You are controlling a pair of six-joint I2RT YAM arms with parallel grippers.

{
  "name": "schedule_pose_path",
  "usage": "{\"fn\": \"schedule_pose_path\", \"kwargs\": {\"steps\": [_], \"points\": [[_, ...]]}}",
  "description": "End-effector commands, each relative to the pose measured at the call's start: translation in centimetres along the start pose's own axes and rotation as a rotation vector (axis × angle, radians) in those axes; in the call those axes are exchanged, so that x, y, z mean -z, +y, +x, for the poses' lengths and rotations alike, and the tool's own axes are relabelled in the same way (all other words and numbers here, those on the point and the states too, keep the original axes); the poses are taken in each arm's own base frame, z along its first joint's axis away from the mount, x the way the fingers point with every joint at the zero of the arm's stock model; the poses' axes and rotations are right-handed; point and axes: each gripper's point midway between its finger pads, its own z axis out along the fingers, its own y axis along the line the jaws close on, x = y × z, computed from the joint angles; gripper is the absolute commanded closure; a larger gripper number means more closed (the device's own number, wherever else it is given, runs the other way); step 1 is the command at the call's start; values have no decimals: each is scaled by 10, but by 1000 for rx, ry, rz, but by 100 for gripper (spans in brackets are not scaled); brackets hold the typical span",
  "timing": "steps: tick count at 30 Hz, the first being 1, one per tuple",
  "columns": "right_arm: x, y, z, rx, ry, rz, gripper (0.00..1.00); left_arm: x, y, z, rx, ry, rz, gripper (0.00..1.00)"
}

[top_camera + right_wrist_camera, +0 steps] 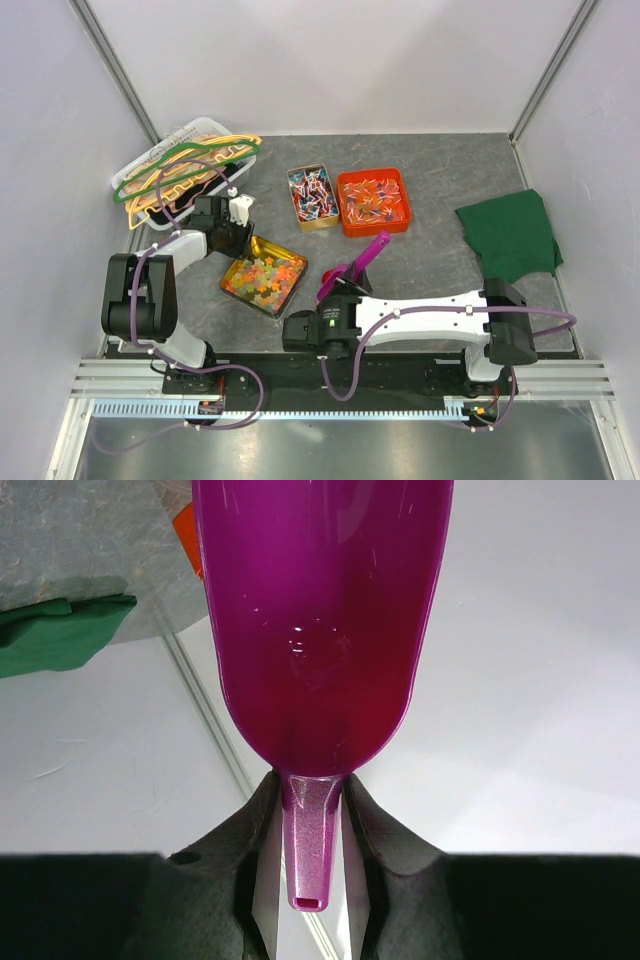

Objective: Pack the candies
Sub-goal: Place the fake candies in the packing bottle.

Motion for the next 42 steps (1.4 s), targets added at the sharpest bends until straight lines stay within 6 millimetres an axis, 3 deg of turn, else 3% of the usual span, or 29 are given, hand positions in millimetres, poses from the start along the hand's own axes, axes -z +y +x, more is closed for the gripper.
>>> {"fn": "schedule_pose_path", "kwargs": {"steps": [1, 6, 13, 21, 27, 31, 34, 37, 38, 42], "points": [[-2, -10, 21, -7, 66, 4, 100, 4, 5, -17, 26, -47, -8, 50], [-12, -13, 29, -40, 77, -11, 100, 4, 5, -17, 27, -47, -8, 50], [-9, -22, 28, -69, 56, 7, 100, 4, 5, -17, 28, -47, -5, 50], [-1, -31, 29, -101, 31, 31, 100, 4, 6, -16, 28, -46, -4, 50], [16, -52, 41, -202, -29, 74, 100, 7, 4, -19, 18, -61, 0, 50], [29, -66, 55, -336, -119, 92, 100, 14, 4, -27, 11, -88, -3, 49], [25, -67, 60, -447, -227, 52, 100, 20, 5, -37, 7, -104, -9, 49], [20, -61, 68, -575, -366, -16, 100, 25, 6, -47, 10, -112, -9, 49], [24, -58, 59, -593, -457, -50, 100, 30, 7, -54, 3, -129, -13, 49], [41, -37, 59, -643, -616, -146, 100, 53, 2, -74, -54, -205, -7, 45]]}}
